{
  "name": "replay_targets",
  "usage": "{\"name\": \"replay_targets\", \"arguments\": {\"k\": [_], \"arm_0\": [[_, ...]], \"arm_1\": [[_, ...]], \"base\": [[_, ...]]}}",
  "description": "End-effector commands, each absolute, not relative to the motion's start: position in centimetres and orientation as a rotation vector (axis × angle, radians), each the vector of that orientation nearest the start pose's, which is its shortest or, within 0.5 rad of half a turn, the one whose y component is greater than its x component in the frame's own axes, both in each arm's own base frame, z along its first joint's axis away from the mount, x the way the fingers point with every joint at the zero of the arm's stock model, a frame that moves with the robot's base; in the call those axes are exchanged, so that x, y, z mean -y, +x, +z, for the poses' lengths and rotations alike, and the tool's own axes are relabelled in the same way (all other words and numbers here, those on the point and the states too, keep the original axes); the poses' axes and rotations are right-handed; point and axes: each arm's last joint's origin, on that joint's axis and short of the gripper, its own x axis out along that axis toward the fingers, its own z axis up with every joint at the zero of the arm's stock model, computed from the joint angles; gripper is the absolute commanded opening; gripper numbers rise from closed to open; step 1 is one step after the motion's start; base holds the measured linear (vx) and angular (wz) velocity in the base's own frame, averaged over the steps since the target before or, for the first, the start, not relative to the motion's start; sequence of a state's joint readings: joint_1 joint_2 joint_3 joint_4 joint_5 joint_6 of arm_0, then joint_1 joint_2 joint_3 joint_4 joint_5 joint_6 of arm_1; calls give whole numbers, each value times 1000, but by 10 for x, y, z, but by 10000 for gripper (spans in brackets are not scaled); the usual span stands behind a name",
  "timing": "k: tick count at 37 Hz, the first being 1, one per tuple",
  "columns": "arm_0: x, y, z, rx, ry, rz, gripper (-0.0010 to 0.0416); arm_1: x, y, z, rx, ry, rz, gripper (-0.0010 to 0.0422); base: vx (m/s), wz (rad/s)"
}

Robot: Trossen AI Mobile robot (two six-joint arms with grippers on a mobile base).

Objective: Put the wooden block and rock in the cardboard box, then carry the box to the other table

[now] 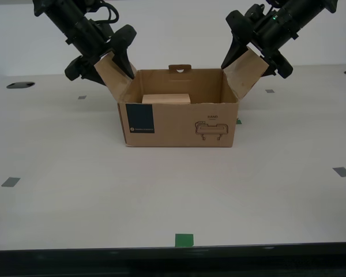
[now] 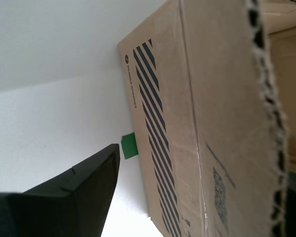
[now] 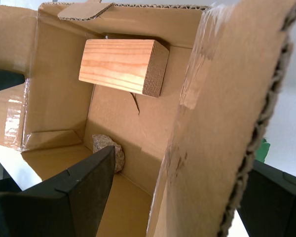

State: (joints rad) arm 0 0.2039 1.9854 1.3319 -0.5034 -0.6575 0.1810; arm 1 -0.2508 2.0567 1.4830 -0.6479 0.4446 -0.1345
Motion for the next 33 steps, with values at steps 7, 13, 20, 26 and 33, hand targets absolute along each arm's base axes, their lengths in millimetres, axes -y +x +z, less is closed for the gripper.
{"name": "replay_targets", "arguments": {"k": [7,13,20,26,33], "arm_0": [[-99,381,161,-1233,411,664,238],[-100,381,161,-1235,418,659,155],[-100,381,161,-1237,422,657,14],[-100,381,160,-1251,451,636,-5],[-100,381,160,-1251,453,635,-1]], "arm_1": [[117,397,166,-1280,-238,-527,198],[117,398,167,-1279,-257,-515,115],[118,400,168,-1259,-267,-512,-8],[118,401,168,-1255,-287,-499,-2],[118,401,168,-1255,-287,-499,-1]], "base": [[0,0],[0,0],[0,0],[0,0],[0,0]]}}
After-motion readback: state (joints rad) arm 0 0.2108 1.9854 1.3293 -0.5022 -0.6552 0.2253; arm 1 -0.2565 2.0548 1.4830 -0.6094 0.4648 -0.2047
